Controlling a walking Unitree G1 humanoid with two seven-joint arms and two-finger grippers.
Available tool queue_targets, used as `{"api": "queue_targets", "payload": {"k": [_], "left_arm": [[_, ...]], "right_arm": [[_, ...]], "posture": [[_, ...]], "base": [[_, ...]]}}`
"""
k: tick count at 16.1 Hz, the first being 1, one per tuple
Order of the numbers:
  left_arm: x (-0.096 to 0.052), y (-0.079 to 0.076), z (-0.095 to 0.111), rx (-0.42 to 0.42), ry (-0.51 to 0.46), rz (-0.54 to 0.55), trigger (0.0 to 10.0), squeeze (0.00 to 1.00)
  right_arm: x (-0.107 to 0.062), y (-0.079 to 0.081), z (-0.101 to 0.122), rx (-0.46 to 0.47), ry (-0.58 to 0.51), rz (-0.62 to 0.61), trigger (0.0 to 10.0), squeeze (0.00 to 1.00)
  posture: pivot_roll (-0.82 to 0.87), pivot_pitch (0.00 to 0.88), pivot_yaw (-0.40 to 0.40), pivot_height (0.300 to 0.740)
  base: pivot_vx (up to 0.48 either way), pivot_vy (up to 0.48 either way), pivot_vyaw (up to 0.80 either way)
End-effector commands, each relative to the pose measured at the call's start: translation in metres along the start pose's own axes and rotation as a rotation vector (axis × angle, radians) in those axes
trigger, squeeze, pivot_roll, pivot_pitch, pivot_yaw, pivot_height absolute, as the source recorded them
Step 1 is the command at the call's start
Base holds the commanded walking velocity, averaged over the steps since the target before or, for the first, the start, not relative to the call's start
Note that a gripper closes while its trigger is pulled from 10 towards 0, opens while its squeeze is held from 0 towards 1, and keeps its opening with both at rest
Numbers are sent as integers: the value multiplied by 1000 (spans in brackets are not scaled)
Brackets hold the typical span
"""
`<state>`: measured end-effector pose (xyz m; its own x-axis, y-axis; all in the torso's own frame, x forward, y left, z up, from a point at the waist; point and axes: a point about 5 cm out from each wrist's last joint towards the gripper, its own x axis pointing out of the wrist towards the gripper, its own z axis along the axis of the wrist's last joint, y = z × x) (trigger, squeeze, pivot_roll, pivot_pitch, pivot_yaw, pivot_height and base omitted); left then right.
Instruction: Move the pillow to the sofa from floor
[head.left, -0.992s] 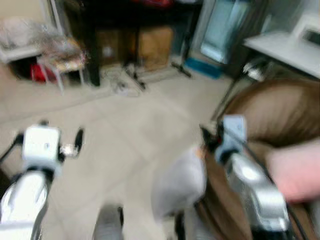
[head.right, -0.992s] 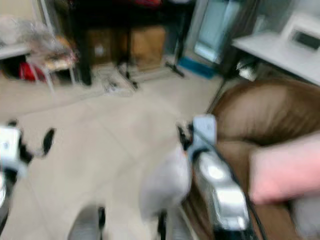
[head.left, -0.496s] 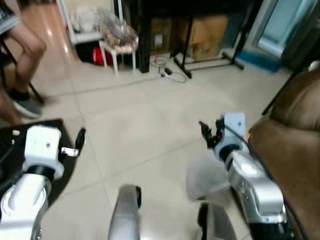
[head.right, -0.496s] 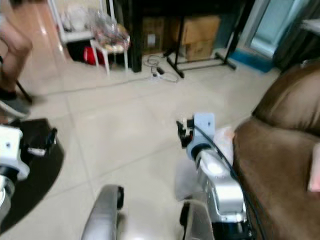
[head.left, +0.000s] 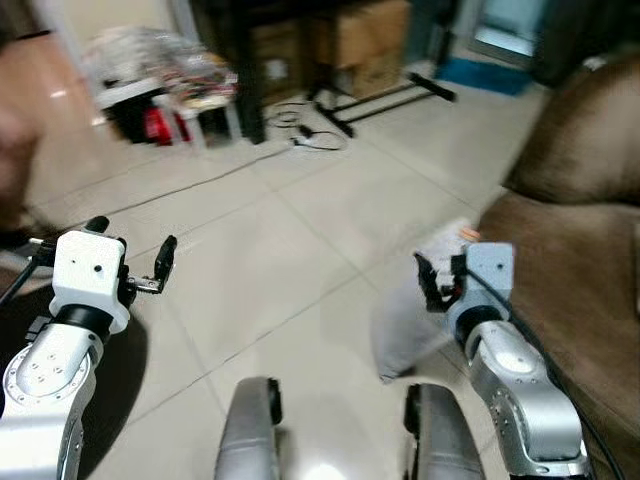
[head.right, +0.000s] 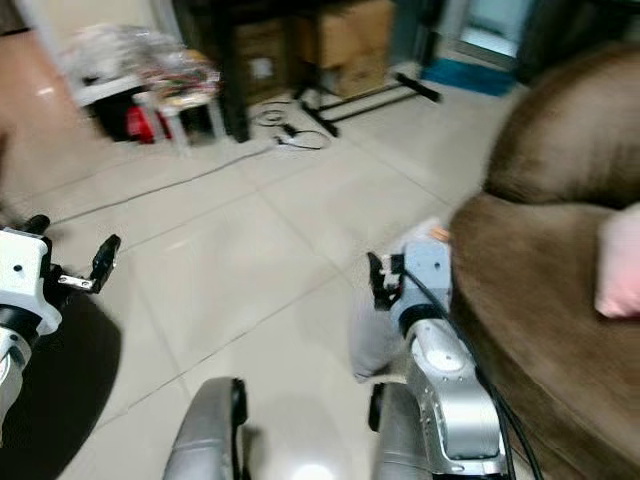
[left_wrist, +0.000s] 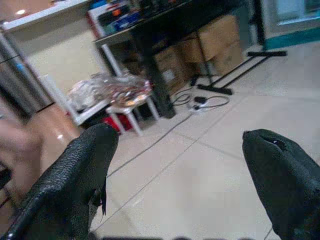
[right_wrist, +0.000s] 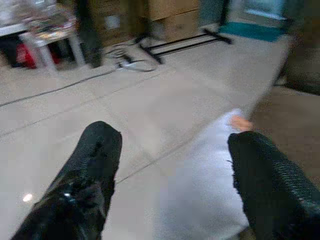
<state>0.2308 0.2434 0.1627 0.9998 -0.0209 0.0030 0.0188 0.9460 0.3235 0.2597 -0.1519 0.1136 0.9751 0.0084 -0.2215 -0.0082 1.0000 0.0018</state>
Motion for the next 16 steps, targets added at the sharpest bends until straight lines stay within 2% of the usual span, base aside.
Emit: {"api": "queue_targets", "payload": {"k": [1, 5, 7, 16], "left_arm": [[-1, 3, 0, -20, -5, 12, 10000, 0], [-6, 2, -2, -26, -1, 20, 10000, 0], [-9, 3, -3, -26, 2, 26, 10000, 0], [-14, 1, -3, -18, 3, 29, 10000, 0]], "right_arm": [[2, 7, 9, 22, -40, 31, 10000, 1000], [4, 20, 8, 16, -16, 107, 10000, 1000], [3, 22, 7, 3, -21, 120, 10000, 1000], [6, 21, 4, -22, -4, 138, 10000, 1000]], "posture": [[-28, 0, 63, 580], [-1, 0, 27, 580], [5, 0, 16, 580], [18, 0, -5, 580]], "base": [[0, 0, 0], [278, 0, 0], [281, 0, -597], [281, 0, 0]]}}
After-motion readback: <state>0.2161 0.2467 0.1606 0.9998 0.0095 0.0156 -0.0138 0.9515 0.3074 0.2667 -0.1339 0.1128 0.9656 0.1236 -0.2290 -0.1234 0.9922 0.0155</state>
